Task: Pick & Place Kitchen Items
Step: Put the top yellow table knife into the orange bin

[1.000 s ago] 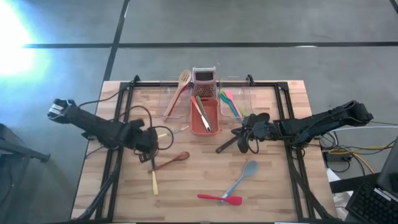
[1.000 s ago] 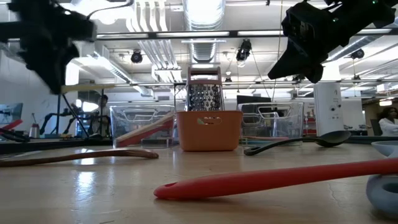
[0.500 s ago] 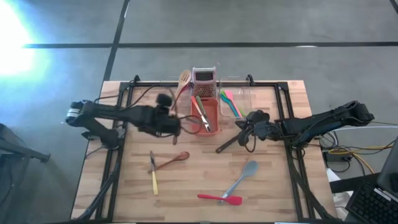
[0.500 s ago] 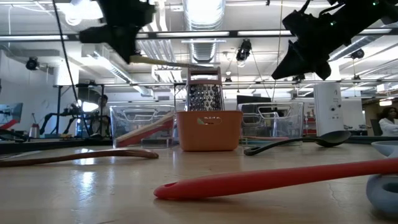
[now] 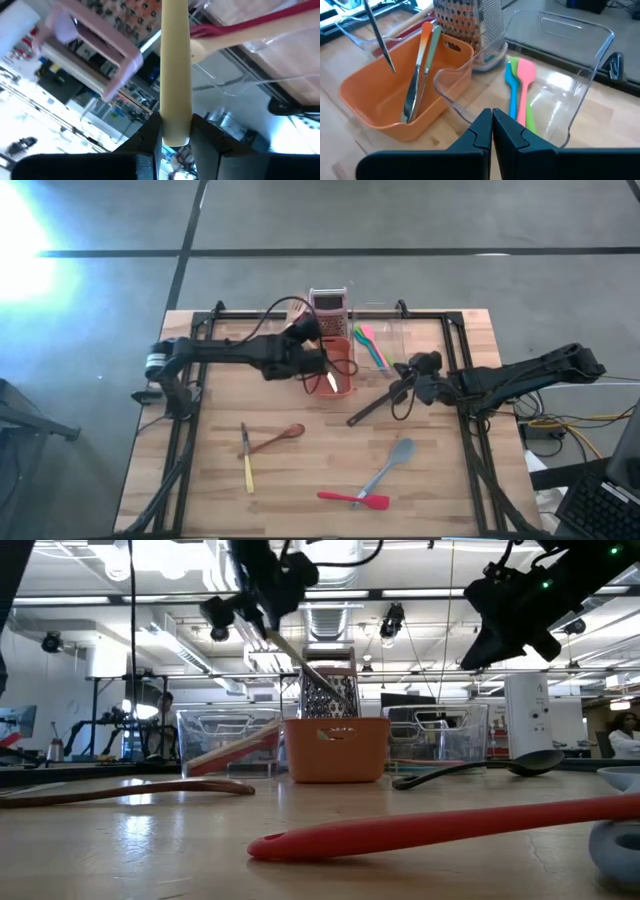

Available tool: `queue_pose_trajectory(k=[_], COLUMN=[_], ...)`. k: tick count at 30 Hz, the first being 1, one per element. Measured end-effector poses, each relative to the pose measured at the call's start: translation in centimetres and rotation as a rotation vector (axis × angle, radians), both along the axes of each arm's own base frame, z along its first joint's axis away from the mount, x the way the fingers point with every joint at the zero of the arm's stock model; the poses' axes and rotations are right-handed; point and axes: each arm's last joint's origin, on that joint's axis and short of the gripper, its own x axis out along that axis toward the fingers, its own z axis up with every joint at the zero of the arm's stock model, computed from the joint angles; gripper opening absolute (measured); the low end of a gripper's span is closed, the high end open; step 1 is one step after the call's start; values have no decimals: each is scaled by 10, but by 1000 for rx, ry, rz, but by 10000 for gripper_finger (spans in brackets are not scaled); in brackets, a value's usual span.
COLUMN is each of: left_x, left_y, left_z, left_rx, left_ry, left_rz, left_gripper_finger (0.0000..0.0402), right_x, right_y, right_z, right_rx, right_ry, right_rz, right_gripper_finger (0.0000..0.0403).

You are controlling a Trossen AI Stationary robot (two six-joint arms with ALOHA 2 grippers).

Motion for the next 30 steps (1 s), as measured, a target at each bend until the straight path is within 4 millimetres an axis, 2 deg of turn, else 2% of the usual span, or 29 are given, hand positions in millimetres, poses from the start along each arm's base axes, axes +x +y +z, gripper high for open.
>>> queue_pose_trajectory(k=[5,12,19,30], left_x=[9,9,9,20], left_y=[14,30,35,47], left_z=[-7,-8,-14,-33], left_rx=[-26,-166,-276,-277], left_ry=[93,71,76,100], left_rz=[-56,-100,-168,-190], left_gripper_finger=[77,77,77,77], right_x=[-2,-3,-3,-3], right_y=[0,0,-1,-5], right_z=[0,-1,0,0], right_rx=[-2,-5,-8,-23], right_ry=[8,21,21,30], right_rz=[-2,-2,-3,-23], right_gripper_finger=[8,8,8,8])
